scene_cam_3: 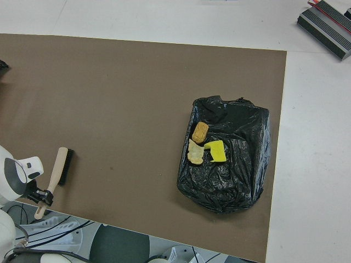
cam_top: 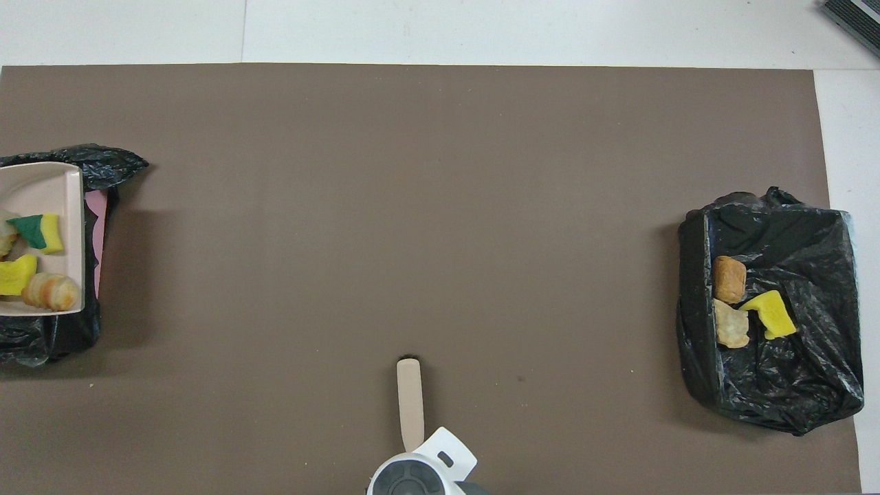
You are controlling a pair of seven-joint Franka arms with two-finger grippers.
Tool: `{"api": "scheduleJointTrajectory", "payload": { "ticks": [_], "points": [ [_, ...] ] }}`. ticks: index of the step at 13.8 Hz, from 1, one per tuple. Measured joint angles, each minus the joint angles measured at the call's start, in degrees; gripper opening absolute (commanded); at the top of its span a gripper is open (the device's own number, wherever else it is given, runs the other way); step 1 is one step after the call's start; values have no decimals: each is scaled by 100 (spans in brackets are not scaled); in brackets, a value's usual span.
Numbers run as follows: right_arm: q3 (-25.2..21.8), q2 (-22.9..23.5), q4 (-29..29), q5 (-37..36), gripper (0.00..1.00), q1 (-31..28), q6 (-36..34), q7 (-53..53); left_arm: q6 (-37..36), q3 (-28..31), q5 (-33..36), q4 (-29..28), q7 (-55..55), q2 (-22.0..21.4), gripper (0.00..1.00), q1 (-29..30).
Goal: Sweep and dump trash in bin
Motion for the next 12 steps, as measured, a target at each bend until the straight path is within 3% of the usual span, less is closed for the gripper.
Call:
{"api": "scheduleJointTrajectory", "payload": {
  "ticks": [3, 6, 10, 12],
  "points": [
    [-35, 79, 358, -32, 85, -849, 14, -245, 327, 36, 577, 98, -18, 43, 0, 71],
    [-71, 110, 674, -424, 100, -2080, 15, -1071, 432, 29, 1846, 154, -576, 14, 0, 53],
    [-104, 138, 1241, -1214, 100, -3699, -72, -1994, 429, -24, 3198, 106, -1303, -57, 0, -174],
    [-107, 134, 1792, -1550, 100, -4161, -645, -2368, 426, -32, 3915, -6, -1526, -129, 0, -357]
  ]
}}
